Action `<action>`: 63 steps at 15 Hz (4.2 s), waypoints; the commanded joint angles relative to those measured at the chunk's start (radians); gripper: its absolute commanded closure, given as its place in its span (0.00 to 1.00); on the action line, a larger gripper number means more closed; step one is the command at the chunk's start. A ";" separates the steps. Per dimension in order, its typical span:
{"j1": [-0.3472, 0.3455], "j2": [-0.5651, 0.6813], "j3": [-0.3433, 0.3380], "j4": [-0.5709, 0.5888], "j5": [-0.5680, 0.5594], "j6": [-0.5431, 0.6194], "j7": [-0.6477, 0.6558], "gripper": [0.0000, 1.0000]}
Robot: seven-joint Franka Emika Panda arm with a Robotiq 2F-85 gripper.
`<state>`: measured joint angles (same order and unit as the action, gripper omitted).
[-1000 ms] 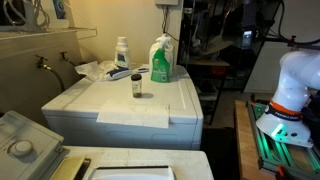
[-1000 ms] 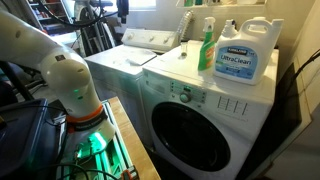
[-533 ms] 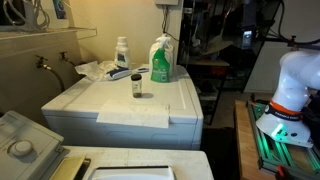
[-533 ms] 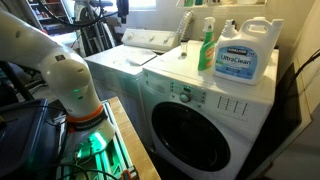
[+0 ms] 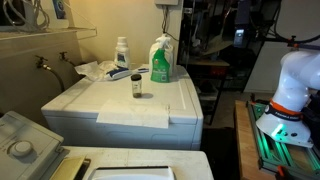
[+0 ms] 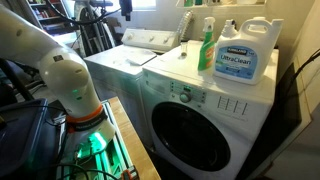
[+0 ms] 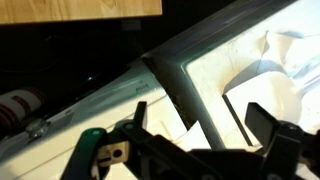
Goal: Remove the lid from the bottle and put it on the washing machine
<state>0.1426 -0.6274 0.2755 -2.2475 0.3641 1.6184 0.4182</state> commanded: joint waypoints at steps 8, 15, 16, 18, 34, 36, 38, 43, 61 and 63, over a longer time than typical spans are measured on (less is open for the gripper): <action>-0.063 0.633 0.082 0.460 -0.490 0.208 0.160 0.00; -0.004 0.698 0.033 0.479 -0.511 0.299 0.272 0.00; 0.012 0.713 0.026 0.483 -0.526 0.334 0.318 0.00; 0.049 0.767 0.013 0.508 -0.575 0.392 0.392 0.00; 0.235 1.129 -0.163 0.853 -0.753 0.253 0.462 0.02; 0.238 1.145 -0.172 0.868 -0.751 0.248 0.464 0.06; 0.242 1.162 -0.181 0.886 -0.752 0.247 0.468 0.10; 0.250 1.185 -0.197 0.919 -0.749 0.234 0.462 0.44; 0.144 0.843 -0.211 0.516 -0.547 0.299 0.771 0.69; 0.164 0.801 -0.208 0.424 -0.634 0.316 0.889 0.69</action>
<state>0.2896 0.2827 0.0702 -1.6296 -0.2103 1.8789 1.1621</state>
